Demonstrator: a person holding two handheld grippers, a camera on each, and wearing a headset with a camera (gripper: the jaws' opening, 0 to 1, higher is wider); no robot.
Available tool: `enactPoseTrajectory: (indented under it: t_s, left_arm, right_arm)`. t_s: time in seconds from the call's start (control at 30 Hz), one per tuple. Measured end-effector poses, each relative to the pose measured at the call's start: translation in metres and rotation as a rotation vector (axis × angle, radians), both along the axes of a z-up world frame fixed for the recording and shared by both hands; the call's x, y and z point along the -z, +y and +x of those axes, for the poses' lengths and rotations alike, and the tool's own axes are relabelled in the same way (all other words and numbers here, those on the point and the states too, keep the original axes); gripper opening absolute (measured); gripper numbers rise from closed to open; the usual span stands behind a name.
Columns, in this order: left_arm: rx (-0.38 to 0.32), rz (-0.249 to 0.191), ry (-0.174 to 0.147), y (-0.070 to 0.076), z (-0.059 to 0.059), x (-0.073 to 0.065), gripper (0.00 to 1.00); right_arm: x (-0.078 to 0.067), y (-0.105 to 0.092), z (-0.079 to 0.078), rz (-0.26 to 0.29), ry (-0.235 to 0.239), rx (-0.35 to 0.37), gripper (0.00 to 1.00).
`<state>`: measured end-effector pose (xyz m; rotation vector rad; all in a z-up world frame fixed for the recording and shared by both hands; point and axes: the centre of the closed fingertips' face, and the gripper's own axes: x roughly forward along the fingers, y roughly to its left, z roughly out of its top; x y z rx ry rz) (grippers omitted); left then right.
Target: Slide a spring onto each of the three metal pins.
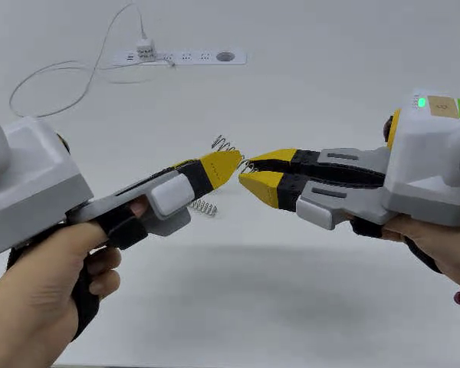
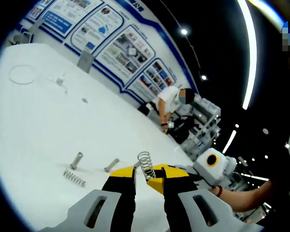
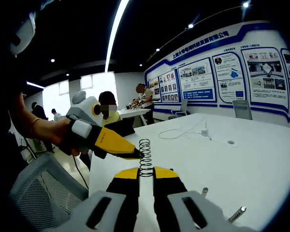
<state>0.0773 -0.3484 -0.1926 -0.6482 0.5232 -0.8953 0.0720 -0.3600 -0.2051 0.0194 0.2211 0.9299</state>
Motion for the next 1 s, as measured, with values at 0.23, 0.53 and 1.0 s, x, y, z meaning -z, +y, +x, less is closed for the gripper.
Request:
enactPoseTrajectory:
  t_s: [0.23, 0.53, 1.0]
  left_arm:
    - [-0.013, -0.050, 0.033, 0.0001, 0.0013, -0.0023, 0.15]
    - [-0.008, -0.061, 0.045, -0.0026, -0.0005, -0.0019, 0.15]
    - [0.017, 0.001, 0.016, -0.0066, -0.0016, -0.0009, 0.11]
  right_arm:
    - [-0.0029, 0.0027, -0.0022, 0.001, -0.010, -0.010, 0.11]
    - [-0.0061, 0.0093, -0.0047, 0.003, -0.022, -0.024, 0.11]
    - [-0.0046, 0.0077, -0.0068, -0.047, -0.065, -0.028, 0.11]
